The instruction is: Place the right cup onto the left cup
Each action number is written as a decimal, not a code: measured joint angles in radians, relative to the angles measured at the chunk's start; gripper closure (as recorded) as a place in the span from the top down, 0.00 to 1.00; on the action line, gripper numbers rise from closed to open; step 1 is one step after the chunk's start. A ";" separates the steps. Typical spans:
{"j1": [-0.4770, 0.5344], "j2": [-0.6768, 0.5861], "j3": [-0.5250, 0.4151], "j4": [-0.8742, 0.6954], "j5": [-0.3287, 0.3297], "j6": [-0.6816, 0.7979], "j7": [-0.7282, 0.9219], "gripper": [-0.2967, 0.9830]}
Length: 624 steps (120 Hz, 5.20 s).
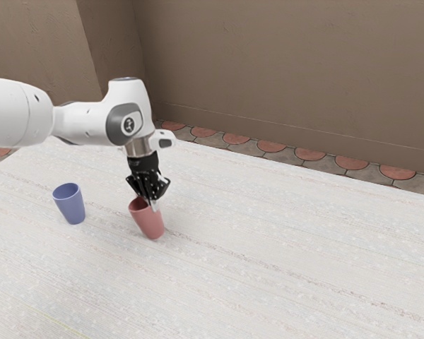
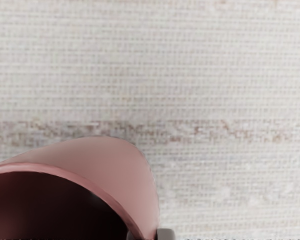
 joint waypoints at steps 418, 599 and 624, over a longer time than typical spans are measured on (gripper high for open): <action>0.218 -0.062 0.063 0.157 0.270 -0.159 -0.060 0.15; -0.105 -0.360 0.160 0.031 0.151 -0.291 -0.035 0.76; -0.173 -0.377 0.169 0.032 0.149 -0.313 -0.032 0.77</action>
